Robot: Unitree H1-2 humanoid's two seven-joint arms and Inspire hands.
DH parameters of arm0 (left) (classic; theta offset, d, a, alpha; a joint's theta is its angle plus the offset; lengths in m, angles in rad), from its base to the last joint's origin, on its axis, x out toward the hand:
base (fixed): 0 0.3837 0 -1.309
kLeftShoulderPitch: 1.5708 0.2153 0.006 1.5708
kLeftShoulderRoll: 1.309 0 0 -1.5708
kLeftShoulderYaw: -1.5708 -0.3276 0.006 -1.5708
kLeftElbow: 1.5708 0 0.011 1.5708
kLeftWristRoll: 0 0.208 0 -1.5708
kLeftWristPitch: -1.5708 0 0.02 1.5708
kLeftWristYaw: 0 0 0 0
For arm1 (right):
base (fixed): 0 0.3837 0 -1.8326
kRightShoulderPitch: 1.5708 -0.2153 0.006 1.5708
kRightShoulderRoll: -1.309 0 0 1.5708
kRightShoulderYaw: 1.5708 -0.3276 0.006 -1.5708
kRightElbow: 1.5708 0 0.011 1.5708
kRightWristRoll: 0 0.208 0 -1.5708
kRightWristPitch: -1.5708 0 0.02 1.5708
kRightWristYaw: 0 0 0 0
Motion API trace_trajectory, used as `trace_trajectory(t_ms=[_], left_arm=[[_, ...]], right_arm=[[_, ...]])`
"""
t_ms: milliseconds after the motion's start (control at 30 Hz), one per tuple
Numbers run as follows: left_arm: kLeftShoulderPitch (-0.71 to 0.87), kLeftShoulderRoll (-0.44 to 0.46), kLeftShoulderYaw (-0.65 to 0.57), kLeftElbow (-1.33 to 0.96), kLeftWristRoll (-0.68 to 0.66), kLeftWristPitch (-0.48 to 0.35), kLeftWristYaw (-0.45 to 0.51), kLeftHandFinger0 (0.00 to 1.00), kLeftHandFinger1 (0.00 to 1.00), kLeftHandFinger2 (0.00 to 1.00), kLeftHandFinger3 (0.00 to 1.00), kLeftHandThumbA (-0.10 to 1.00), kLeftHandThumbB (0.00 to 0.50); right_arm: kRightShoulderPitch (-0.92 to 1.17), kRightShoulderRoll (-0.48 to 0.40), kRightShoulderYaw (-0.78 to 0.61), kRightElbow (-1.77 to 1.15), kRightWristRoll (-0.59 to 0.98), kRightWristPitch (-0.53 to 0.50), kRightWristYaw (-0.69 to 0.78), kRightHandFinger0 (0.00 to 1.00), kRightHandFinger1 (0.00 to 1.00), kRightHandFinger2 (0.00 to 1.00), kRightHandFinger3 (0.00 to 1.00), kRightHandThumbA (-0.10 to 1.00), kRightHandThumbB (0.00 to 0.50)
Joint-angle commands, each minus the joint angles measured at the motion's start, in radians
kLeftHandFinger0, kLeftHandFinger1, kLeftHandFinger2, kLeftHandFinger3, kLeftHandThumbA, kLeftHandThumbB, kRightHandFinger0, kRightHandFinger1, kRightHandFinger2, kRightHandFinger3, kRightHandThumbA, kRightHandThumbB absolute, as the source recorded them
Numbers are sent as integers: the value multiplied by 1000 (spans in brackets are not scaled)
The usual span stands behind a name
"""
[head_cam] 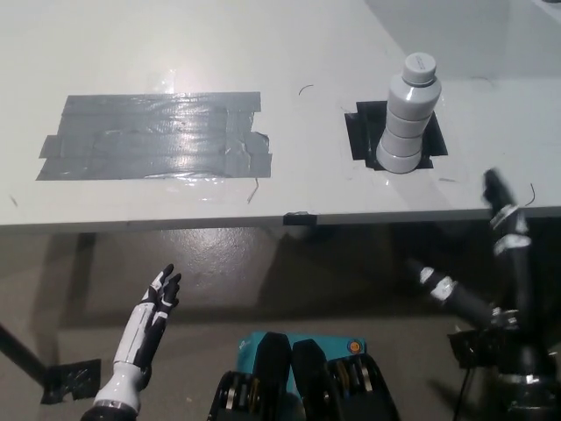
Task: A white bottle is kept in the middle of the desk infront of the robot and the robot picks it up with its right hand and passes it to a person
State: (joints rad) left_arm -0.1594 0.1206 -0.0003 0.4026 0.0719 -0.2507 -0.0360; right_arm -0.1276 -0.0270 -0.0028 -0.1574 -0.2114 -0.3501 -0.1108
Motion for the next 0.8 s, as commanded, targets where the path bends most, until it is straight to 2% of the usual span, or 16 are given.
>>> trace_trajectory(t_ms=[0, 33, 200, 267, 433, 500, 533, 600, 700, 767], left_arm=[[-9, 12, -2, -11, 7, -48, 6, 1000, 1000, 1000, 1000, 941, 85], [-10, 11, 0, -10, 1, -51, 3, 1000, 1000, 1000, 1000, 927, 75], [-12, 8, 3, -8, -1, -57, 7, 1000, 1000, 1000, 1000, 927, 78], [-14, 7, 5, -5, -5, -58, 6, 1000, 1000, 1000, 1000, 925, 80], [-14, 4, 6, -12, -7, -51, 5, 1000, 1000, 1000, 1000, 915, 84], [-16, 6, 5, -10, -3, -56, 5, 1000, 1000, 1000, 1000, 924, 76], [-15, 7, 3, -13, 4, -49, 8, 1000, 1000, 1000, 1000, 939, 79], [-18, 9, 2, -14, 11, -53, 12, 1000, 1000, 1000, 1000, 964, 80], [-20, 10, 1, -12, 10, -56, 8, 1000, 1000, 1000, 1000, 967, 85], [-19, 11, 1, -16, 10, -54, 6, 1000, 1000, 1000, 1000, 968, 86]], right_arm=[[-66, -30, -25, -56, -19, 129, 24, 1000, 1000, 1000, 1000, 930, 345], [-96, -40, -32, -21, 10, 153, 30, 1000, 1000, 1000, 1000, 927, 374], [-204, -87, -49, 114, 38, 231, 53, 1000, 1000, 1000, 1000, 1000, 348], [-249, -99, -54, 171, 47, 269, 59, 1000, 1000, 1000, 1000, 1000, 370], [-382, -129, -62, 404, 77, 254, 72, 1000, 1000, 1000, 1000, 1000, 352], [-438, -138, -57, 508, 79, 243, 76, 1000, 1000, 1000, 1000, 1000, 388], [-470, -139, -58, 559, 90, 270, 88, 1000, 1000, 1000, 1000, 1000, 440], [-513, -141, -52, 625, 85, 269, 87, 1000, 1000, 1000, 1000, 1000, 467], [-571, -136, -48, 715, 88, 274, 87, 1000, 1000, 1000, 1000, 1000, 496], [-611, -132, -37, 779, 77, 267, 80, 1000, 1000, 1000, 1000, 1000, 484]])
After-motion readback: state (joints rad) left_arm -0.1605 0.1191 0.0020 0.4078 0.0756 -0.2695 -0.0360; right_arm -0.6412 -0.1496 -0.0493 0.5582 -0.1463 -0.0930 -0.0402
